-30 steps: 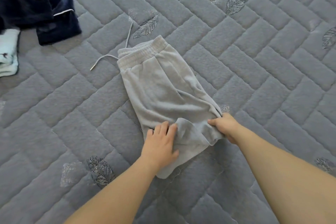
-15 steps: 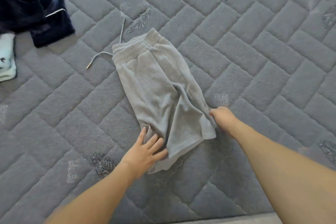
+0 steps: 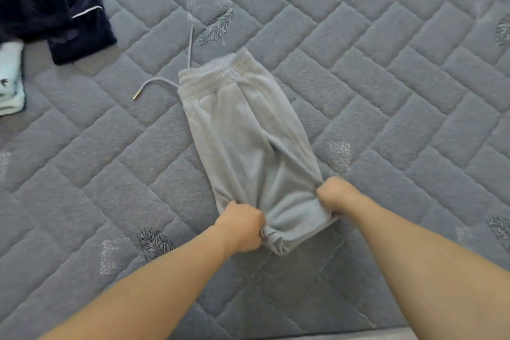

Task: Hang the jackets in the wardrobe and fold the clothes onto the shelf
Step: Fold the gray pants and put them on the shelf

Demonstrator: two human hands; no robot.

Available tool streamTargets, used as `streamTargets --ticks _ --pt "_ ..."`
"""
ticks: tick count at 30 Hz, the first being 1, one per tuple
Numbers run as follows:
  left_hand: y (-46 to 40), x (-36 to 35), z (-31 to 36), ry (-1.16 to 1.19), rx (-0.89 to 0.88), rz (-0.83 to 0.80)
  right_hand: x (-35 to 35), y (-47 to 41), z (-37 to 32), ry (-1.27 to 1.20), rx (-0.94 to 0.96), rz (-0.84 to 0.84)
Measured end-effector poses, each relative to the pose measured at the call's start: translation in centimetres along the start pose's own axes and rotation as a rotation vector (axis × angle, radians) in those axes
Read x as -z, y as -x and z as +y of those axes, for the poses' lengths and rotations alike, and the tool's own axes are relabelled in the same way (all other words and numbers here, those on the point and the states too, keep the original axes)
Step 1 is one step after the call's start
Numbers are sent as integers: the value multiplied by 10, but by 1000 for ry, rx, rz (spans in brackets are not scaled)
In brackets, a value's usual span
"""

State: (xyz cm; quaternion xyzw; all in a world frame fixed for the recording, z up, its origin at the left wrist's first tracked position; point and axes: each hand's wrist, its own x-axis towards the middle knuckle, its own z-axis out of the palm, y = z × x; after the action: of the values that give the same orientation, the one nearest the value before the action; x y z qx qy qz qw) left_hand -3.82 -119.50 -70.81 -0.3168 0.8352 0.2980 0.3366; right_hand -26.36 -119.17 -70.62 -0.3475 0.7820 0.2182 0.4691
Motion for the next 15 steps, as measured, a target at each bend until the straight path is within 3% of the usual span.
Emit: streamTargets --ticks 3,4,6,9,13,15 --pt "4 17 0 396 66 -442 14 26 -3 126 -177 -359" --pt "7 24 -7 557 119 -535 22 33 -9 91 -204 -406" --pt "11 39 -31 890 208 -555 43 38 -25 41 -130 -373" --pt "16 64 -80 1288 298 -226 77 35 -58 -351 -65 -254" --pt "13 80 -150 1662 512 573 111 15 -110 -843 45 -66" --pt "8 80 -173 1802 599 735 117 6 -137 -947 100 62"
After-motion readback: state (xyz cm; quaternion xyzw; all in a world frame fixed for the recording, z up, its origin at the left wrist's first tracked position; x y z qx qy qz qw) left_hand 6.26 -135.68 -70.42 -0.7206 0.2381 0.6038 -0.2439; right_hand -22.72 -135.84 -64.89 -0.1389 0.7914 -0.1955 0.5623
